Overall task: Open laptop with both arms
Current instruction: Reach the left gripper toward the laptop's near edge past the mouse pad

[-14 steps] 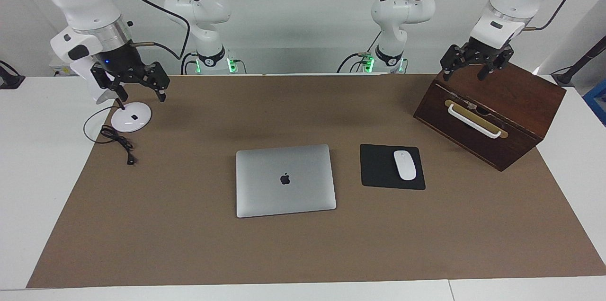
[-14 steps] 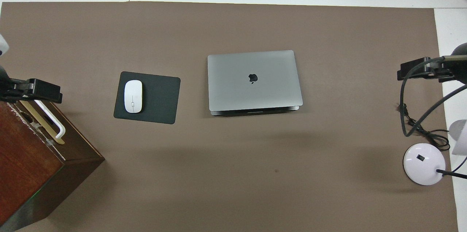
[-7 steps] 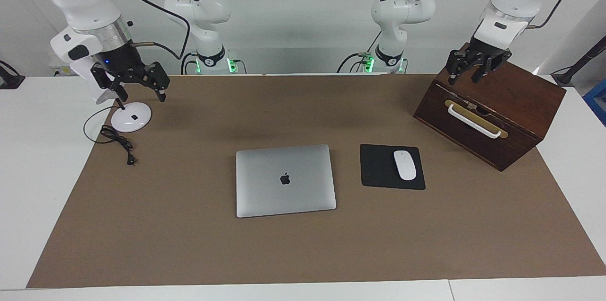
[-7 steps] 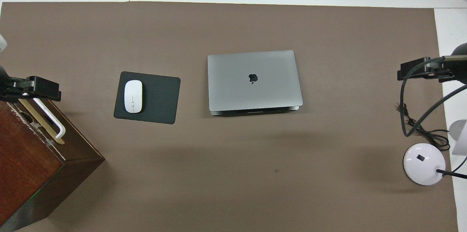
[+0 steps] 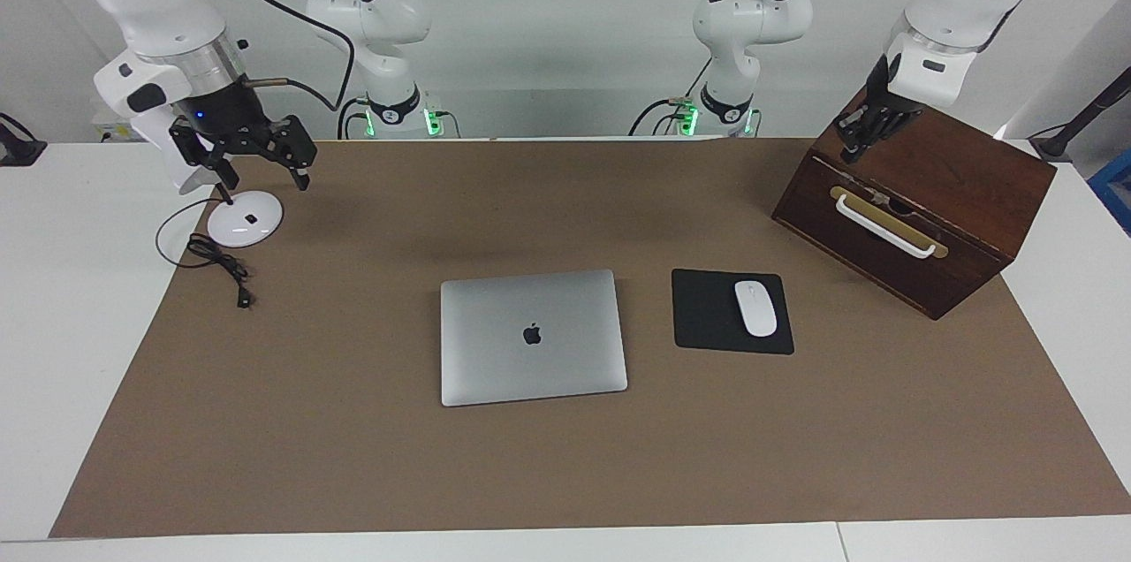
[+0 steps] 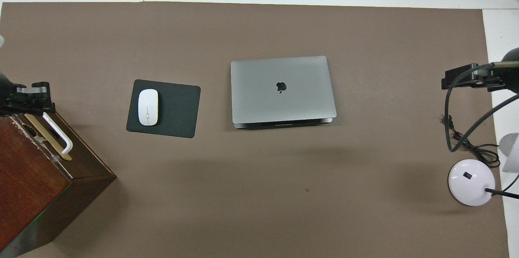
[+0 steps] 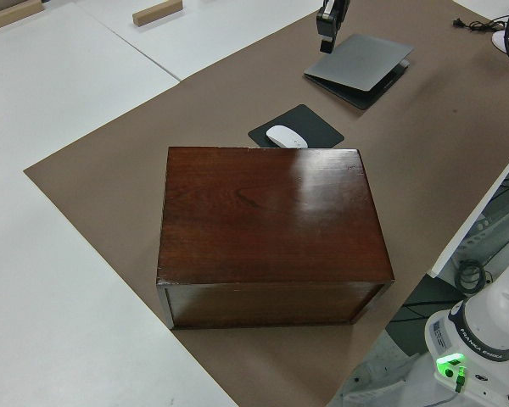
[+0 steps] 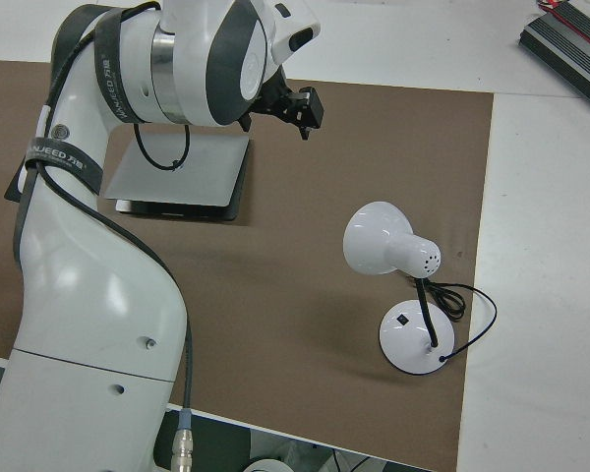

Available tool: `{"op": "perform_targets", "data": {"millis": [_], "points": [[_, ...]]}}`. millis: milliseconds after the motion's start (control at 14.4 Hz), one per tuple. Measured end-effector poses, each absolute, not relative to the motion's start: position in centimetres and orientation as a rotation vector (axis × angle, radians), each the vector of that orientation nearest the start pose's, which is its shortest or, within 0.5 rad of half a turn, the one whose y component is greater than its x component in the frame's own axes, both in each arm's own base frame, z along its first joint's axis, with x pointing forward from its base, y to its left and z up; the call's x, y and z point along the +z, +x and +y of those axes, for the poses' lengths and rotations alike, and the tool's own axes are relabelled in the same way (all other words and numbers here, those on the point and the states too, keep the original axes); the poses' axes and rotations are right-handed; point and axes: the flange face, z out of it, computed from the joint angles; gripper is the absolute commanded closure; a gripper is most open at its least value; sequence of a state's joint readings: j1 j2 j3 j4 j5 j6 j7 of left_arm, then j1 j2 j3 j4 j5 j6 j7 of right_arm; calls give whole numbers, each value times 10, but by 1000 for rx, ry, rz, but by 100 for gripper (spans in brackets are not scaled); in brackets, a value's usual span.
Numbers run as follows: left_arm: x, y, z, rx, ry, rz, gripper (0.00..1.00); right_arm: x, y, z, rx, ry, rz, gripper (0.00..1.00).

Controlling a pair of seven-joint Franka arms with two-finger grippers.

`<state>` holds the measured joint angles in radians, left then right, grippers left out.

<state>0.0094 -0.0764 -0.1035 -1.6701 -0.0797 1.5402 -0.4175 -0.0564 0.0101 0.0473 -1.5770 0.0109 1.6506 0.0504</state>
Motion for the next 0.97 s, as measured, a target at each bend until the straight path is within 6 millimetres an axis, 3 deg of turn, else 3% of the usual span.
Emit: {"op": "perform_targets", "data": {"millis": [486, 972], "points": [[576, 509, -85, 123, -3152, -1403, 100, 623, 566, -4, -99, -3126, 94, 0], [528, 498, -91, 312, -2837, -2194, 100, 623, 566, -4, -99, -3126, 94, 0]]}}
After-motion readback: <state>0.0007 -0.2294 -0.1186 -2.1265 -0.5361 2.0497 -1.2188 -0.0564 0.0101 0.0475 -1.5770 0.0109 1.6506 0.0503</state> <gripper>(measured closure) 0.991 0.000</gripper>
